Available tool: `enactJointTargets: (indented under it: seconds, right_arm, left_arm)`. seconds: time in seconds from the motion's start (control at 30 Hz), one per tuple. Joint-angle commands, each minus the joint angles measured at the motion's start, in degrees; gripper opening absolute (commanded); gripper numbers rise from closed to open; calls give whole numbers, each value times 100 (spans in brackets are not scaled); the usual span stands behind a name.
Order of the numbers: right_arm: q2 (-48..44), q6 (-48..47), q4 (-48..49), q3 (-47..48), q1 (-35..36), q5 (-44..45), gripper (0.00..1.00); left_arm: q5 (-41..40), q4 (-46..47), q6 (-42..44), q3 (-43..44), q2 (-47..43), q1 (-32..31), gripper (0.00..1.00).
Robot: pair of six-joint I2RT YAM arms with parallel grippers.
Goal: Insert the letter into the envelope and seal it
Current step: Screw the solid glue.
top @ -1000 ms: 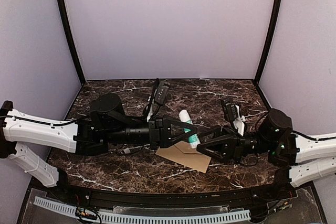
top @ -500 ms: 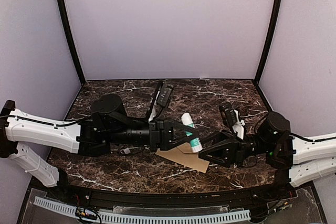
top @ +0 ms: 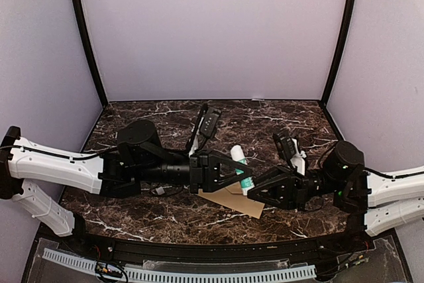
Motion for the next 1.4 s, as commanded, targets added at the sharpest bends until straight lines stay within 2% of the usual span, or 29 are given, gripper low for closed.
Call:
enactJointTargets:
  seconds: [0.0,0.1,0.33,0.6,0.73,1.0,1.1,1.23,1.3,1.37]
  right_arm:
    - [-75,-100,360,102,-24,139,8]
    - [-223,-212,-37,154,-32,471,7]
    - [-245,-783,-1639,739,-36,1733,7]
    - [685,-1151,-2813,1752,-16,2783,6]
    - [1119,-1242,-3425,2246,50,3627,5]
    - [2202,-1327,-4572,3413,403,5219,5]
    - [2440,-1248,-4623,3571,506,5391,5]
    - [2402,-1306,-4386,3513,576,5037,11]
    - [2194,-1337,-4058,3307,573,4716,18]
    - [1855,-1357,-3705,3003,571,4346,32]
  left_arm:
    - [-31,26,32,114,-65,-20,0]
    - [-287,-178,174,69,-165,-20,0]
    - [-1198,-1079,436,89,-277,-20,0]
    - [-1846,-1750,369,341,-37,-20,0]
    - [-2461,-2102,219,373,-3,-20,0]
    - [-2942,-2337,-182,248,52,64,0]
    - [-2884,-2180,-455,8,6,203,0]
    - [-2653,-1774,-676,-246,-78,316,0]
    - [-2448,-1533,-687,-331,-122,355,0]
    - [-2250,-1268,-647,-412,-212,384,0]
